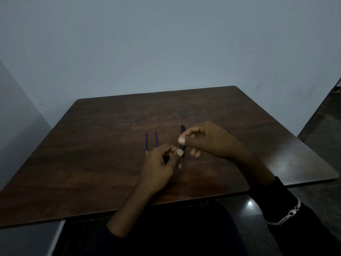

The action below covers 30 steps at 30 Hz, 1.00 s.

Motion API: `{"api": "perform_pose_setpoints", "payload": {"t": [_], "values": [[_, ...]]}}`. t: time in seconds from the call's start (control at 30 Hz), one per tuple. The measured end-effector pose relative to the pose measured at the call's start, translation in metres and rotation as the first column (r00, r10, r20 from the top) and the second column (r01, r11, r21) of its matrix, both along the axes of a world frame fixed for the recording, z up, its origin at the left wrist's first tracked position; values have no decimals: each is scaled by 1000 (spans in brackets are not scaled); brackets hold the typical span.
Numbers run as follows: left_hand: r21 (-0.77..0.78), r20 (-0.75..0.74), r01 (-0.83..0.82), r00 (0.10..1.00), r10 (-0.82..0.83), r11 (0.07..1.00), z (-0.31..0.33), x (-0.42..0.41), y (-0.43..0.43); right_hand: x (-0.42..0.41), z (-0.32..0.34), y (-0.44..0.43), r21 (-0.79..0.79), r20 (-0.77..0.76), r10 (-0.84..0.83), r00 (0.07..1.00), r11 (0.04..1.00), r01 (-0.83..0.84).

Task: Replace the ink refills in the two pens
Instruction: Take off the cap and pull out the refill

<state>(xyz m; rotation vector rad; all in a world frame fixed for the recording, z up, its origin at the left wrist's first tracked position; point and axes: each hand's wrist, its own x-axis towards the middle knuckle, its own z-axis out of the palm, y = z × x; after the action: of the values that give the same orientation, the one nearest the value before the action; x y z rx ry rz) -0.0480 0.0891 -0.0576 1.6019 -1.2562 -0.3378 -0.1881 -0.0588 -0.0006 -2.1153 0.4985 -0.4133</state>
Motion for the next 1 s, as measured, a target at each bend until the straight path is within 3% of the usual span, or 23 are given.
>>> {"api": "perform_pose_setpoints", "payload": {"t": [0.1, 0.3, 0.37, 0.47, 0.6, 0.7, 0.87, 1.0], "values": [[18, 8, 3, 1000, -3, 1000, -1, 0, 2, 1, -3, 1, -73, -24, -17, 1000, 997, 15], [20, 24, -9, 1000, 9, 1000, -2, 0, 1, -4, 3, -5, 24, -28, 131, 991, 991, -130], [7, 31, -8, 999, 7, 1000, -2, 1, 0, 0, 0, -3, 114, -1, 63, 998, 992, -62], [3, 27, -1, 1000, 1, 1000, -4, 1, 0, 4, -5, 0, 40, 39, -61, 997, 997, 59], [2, -2, -16, 1000, 16, 1000, -7, 1, -1, 0, -7, 0, 51, 79, 2, 997, 999, -6], [1, -27, -18, 999, 18, 1000, -7, 1, -1, 0, -6, 2, 190, 125, 47, 991, 979, -70], [-16, -20, -8, 1000, 8, 1000, -7, 0, -2, 8, -14, 9, 236, 100, -195, 976, 957, 167], [-1, -35, -20, 999, 20, 1000, -10, -1, -4, 6, -21, 9, 295, 202, -199, 959, 946, 134]]}}
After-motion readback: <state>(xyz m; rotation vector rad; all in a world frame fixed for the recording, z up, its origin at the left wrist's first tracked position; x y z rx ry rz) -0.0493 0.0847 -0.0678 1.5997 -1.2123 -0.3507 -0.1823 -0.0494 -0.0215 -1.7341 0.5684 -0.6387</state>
